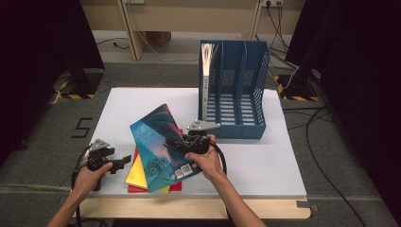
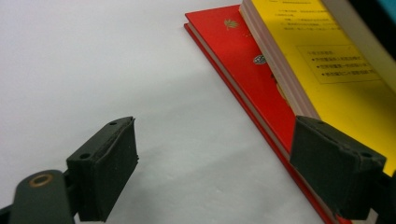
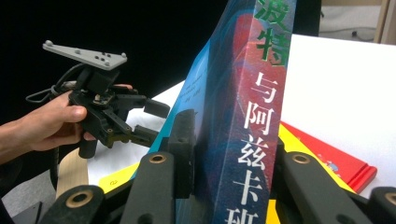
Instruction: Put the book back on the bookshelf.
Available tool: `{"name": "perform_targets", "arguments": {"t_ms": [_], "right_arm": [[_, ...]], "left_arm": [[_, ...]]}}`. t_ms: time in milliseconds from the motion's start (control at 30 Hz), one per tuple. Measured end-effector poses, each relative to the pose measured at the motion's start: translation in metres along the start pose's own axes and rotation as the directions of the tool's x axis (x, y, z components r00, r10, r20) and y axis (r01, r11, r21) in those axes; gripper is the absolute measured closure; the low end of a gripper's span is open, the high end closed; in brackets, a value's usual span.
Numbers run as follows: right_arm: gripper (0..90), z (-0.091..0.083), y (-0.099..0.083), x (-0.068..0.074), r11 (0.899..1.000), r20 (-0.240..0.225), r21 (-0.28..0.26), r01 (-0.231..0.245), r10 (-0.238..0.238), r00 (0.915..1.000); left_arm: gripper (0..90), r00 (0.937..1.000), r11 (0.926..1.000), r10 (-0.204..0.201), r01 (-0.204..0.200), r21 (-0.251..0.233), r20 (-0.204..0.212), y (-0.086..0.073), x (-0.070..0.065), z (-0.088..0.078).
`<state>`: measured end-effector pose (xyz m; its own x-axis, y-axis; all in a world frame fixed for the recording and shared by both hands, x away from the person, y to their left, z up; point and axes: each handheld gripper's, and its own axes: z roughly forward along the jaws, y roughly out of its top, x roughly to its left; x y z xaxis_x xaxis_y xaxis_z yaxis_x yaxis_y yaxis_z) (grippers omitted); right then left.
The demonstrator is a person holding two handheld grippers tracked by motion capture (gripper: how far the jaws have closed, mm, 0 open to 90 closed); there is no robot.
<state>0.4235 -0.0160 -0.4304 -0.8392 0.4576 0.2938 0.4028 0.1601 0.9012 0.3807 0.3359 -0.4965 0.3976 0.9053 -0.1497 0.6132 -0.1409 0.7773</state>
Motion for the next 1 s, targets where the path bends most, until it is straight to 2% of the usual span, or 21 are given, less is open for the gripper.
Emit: {"name": "perform_targets", "arguments": {"t_ms": [167, 300, 367, 467, 567, 633, 667, 733, 800, 900, 933, 1000], "right_arm": [[68.3, -0.008, 0.002, 0.003, 0.999, 0.000, -0.037, -0.003, 0.003, 1.0000], [68.4, -0.017, 0.007, 0.006, 0.996, 0.008, -0.090, 0.024, -0.024, 0.9997], [68.4, -0.021, 0.011, 0.007, 0.994, 0.007, -0.110, 0.022, -0.022, 0.9997], [68.5, -0.028, 0.015, 0.008, 0.989, 0.033, -0.140, 0.056, -0.052, 0.9981], [68.6, -0.036, 0.018, 0.009, 0.984, 0.063, -0.167, 0.069, -0.059, 0.9963], [68.6, -0.042, 0.020, 0.010, 0.980, 0.096, -0.171, 0.105, -0.089, 0.9913], [68.6, -0.044, 0.021, 0.010, 0.978, 0.114, -0.175, 0.112, -0.093, 0.9891], [68.6, -0.049, 0.022, 0.009, 0.975, 0.121, -0.192, 0.109, -0.087, 0.9888], [68.6, -0.053, 0.022, 0.008, 0.971, 0.144, -0.199, 0.131, -0.103, 0.9842], [68.6, -0.061, 0.021, 0.007, 0.968, 0.175, -0.214, 0.130, -0.093, 0.9801], [68.6, -0.064, 0.021, 0.006, 0.967, 0.174, -0.219, 0.127, -0.089, 0.9808], [68.6, -0.070, 0.019, 0.006, 0.965, 0.203, -0.218, 0.145, -0.100, 0.9741]], "left_arm": [[14.6, 1.0000, 0.9998, 0.009, -0.009, 0.018, 0.002, -0.001, 0.000, 0.003], [14.6, 1.0000, 0.9998, 0.009, -0.009, 0.020, 0.003, -0.001, 0.000, 0.003], [14.5, 0.9999, 0.9998, 0.009, -0.009, 0.017, 0.005, -0.001, 0.000, 0.002], [14.6, 0.9999, 0.9997, 0.008, -0.009, 0.021, 0.007, -0.001, 0.001, 0.003], [14.5, 0.9999, 0.9998, 0.012, -0.012, 0.014, 0.012, -0.001, 0.000, 0.003], [14.5, 0.9998, 0.9997, 0.018, -0.018, 0.019, -0.002, -0.001, 0.000, 0.004], [14.6, 0.9996, 0.9993, 0.028, -0.028, 0.023, -0.010, -0.001, -0.001, 0.005], [14.6, 0.9992, 0.9989, 0.041, -0.041, 0.025, -0.001, -0.001, -0.003, 0.005], [14.5, 0.9990, 0.9986, 0.045, -0.045, 0.026, 0.000, -0.001, -0.005, 0.005], [14.5, 0.9976, 0.9974, 0.066, -0.066, 0.028, -0.019, -0.001, -0.004, 0.004], [14.5, 0.9976, 0.9975, 0.066, -0.065, 0.027, -0.021, -0.001, -0.004, 0.004], [14.6, 0.9979, 0.9978, 0.060, -0.059, 0.030, -0.024, -0.001, -0.002, 0.004]]}}
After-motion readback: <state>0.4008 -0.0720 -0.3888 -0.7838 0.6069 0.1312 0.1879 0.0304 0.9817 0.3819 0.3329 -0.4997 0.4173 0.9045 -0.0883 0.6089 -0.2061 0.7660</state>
